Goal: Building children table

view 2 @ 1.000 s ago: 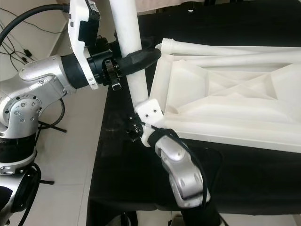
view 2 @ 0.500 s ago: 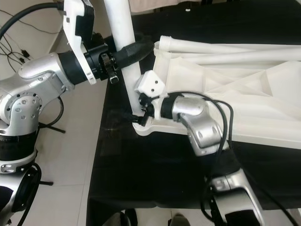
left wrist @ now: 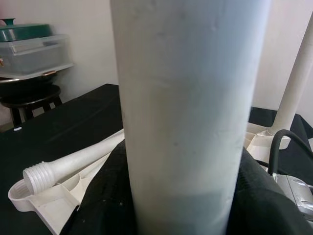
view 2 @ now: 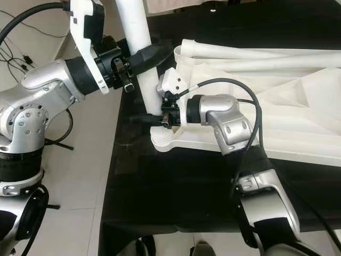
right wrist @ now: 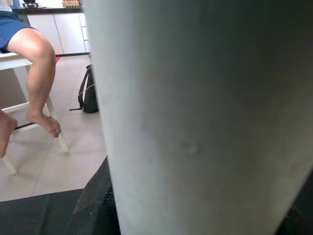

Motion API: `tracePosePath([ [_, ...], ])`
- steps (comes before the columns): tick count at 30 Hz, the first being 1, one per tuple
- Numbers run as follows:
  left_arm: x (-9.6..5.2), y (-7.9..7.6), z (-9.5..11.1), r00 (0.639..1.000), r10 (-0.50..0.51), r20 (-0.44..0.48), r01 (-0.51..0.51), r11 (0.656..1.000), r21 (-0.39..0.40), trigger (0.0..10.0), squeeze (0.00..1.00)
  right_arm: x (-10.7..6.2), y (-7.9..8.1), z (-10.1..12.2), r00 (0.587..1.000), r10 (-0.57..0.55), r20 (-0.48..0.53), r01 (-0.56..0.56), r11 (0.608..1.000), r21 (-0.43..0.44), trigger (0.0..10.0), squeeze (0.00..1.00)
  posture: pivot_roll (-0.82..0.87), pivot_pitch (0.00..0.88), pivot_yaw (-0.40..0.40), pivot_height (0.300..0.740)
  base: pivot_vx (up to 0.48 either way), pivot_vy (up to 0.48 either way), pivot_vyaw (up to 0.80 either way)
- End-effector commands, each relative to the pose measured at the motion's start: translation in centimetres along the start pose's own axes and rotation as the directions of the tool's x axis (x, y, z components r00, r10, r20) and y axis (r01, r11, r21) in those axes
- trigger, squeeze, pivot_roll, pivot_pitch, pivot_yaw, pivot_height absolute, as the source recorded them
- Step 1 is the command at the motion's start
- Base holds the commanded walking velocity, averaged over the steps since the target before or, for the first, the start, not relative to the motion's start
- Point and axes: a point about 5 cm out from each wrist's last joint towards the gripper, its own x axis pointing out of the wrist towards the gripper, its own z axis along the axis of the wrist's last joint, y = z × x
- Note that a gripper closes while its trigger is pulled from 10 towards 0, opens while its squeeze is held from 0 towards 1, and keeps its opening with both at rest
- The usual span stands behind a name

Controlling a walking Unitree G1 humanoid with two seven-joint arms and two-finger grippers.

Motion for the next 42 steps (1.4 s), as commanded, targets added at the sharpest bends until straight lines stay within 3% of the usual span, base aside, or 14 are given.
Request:
tracePosePath([
  [1, 0.3, -0.4, -0.5, 0.998, -0.045, -0.051, 0.045, 0.999, 0.0, 0.0, 0.0, 2.2, 1.4, -0.1, 0.993, 0.116, -0.017, -0.116, 0.993, -0.027, 0.0, 0.0, 0.0, 0.235, 0.138, 0.74, 0.0, 0.0, 0.0],
  [5, 0.0, -0.2, -0.4, 0.998, -0.043, -0.052, 0.044, 0.999, 0.01, 0.0, 0.0, 2.0, 1.3, -0.4, 0.997, 0.079, -0.012, -0.079, 0.997, -0.02, 0.0, 0.0, 0.0, 0.235, 0.139, 0.74, 0.0, 0.0, 0.0],
  [6, -0.1, 0.0, -0.3, 0.999, -0.022, -0.046, 0.023, 1.0, 0.016, 3.5, 0.19, 2.0, 1.3, -0.4, 0.998, 0.057, -0.003, -0.057, 0.998, -0.011, 0.0, 0.0, 0.0, 0.236, 0.141, 0.74, 0.0, 0.0, 0.0],
  [7, -0.3, 0.3, -0.2, 0.999, -0.004, -0.043, 0.005, 1.0, 0.016, 10.0, 1.0, 1.9, 1.3, -0.6, 1.0, 0.029, 0.004, -0.029, 1.0, -0.005, 0.0, 0.0, 0.0, 0.236, 0.142, 0.74, 0.0, 0.0, 0.0],
  [11, -0.5, 1.1, 0.3, 0.998, 0.052, -0.023, -0.051, 0.998, 0.023, 10.0, 1.0, 1.6, 1.4, -1.1, 0.998, -0.065, 0.014, 0.065, 0.998, 0.024, 0.0, 0.0, 0.0, 0.238, 0.143, 0.74, 0.0, 0.0, 0.0],
  [12, -0.5, 1.1, 0.5, 0.999, 0.046, -0.021, -0.046, 0.999, 0.023, 10.0, 0.0, 1.4, 1.4, -1.2, 0.995, -0.095, 0.018, 0.094, 0.995, 0.035, 0.0, 0.0, 0.0, 0.24, 0.141, 0.74, 0.0, 0.0, 0.0],
  [19, 0.2, 1.0, -0.1, 0.998, 0.06, -0.02, -0.06, 0.998, 0.002, 10.0, 0.0, 1.3, 3.2, -2.1, 0.954, -0.3, -0.001, 0.298, 0.948, 0.112, 0.0, 0.0, 0.01, 0.252, 0.132, 0.74, 0.0, 0.0, 0.0],
  [21, 0.2, 0.8, -0.3, 0.998, 0.052, -0.027, -0.052, 0.999, -0.004, 10.0, 0.0, 1.5, 5.4, -5.2, 0.756, -0.62, -0.211, 0.649, 0.753, 0.11, 0.0, 0.0, 0.01, 0.254, 0.127, 0.74, 0.0, 0.0, 0.0],
  [22, 0.2, 0.8, -0.3, 0.998, 0.052, -0.027, -0.052, 0.999, -0.004, 10.0, 0.0, 1.5, 5.4, -5.2, 0.756, -0.62, -0.211, 0.649, 0.753, 0.11, 0.0, 0.0, 0.01, 0.254, 0.127, 0.74, 0.0, 0.0, 0.0],
  [24, 0.2, 0.5, -0.5, 0.999, 0.045, -0.029, -0.046, 0.999, -0.012, 10.0, 0.0, 2.4, 7.7, -6.0, 0.656, -0.706, -0.267, 0.748, 0.656, 0.105, 0.0, 0.0, 0.01, 0.256, 0.146, 0.74, 0.0, 0.0, 0.0],
  [30, 0.3, 0.2, -0.6, 0.999, 0.028, -0.033, -0.028, 1.0, -0.013, 10.0, 0.0, 2.9, 6.2, -4.7, 0.657, -0.721, -0.22, 0.751, 0.65, 0.113, 0.0, 0.0, 0.0, 0.241, 0.139, 0.74, 0.0, 0.0, 0.0],
  [36, 0.4, 0.4, -0.6, 0.999, 0.037, -0.027, -0.038, 0.999, -0.015, 10.0, 0.0, 3.1, 6.5, -4.4, 0.649, -0.725, -0.23, 0.759, 0.637, 0.135, 0.0, 0.0, -0.01, 0.235, 0.14, 0.74, 0.0, 0.0, 0.0],
  [37, 0.4, 0.5, -0.7, 0.999, 0.038, -0.026, -0.039, 0.999, -0.017, 0.0, 0.0, 3.1, 6.6, -4.3, 0.637, -0.734, -0.236, 0.769, 0.623, 0.139, 0.0, 0.0, -0.01, 0.235, 0.14, 0.74, 0.0, 0.0, 0.0],
  [42, 0.6, 0.4, -0.6, 0.999, 0.025, -0.021, -0.025, 0.999, -0.02, 0.0, 0.0, 3.1, 6.9, -4.0, 0.615, -0.75, -0.243, 0.787, 0.604, 0.127, 0.0, 0.0, -0.01, 0.23, 0.141, 0.74, 0.0, 0.0, 0.0],
])
